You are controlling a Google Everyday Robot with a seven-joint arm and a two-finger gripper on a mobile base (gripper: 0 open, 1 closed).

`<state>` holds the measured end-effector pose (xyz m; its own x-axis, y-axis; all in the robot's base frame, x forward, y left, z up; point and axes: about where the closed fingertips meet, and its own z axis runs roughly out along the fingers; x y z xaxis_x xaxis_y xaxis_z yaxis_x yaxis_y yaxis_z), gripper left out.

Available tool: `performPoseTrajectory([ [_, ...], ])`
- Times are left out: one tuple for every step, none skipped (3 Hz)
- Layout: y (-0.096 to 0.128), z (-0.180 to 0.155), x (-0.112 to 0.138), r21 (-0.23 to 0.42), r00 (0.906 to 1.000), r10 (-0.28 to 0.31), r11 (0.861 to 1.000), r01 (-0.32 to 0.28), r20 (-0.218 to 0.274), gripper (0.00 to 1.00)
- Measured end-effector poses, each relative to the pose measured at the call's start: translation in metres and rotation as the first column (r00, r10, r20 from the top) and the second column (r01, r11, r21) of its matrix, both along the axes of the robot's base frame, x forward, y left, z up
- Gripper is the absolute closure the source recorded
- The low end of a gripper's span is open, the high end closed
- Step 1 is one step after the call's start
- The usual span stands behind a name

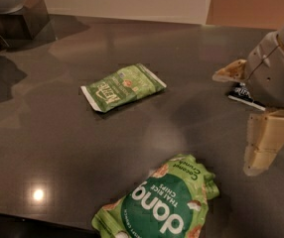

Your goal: Pick green rice chip bag

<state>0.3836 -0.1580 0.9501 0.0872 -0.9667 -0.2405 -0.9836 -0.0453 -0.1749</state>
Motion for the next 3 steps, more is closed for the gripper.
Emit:
performPoseTrajectory([
  [0.02, -0.022, -0.019, -0.001, 0.9914, 0.126, 0.992, -0.126, -0.036, 0.0],
  [0.036, -0.047, -0.04, -0.023, 0.961, 0.262, 0.964, -0.265, -0.087, 0.0],
  [0.048, -0.072, -0.055, -0.036, 0.9252, 0.359, 0.93, -0.365, -0.123, 0.0],
])
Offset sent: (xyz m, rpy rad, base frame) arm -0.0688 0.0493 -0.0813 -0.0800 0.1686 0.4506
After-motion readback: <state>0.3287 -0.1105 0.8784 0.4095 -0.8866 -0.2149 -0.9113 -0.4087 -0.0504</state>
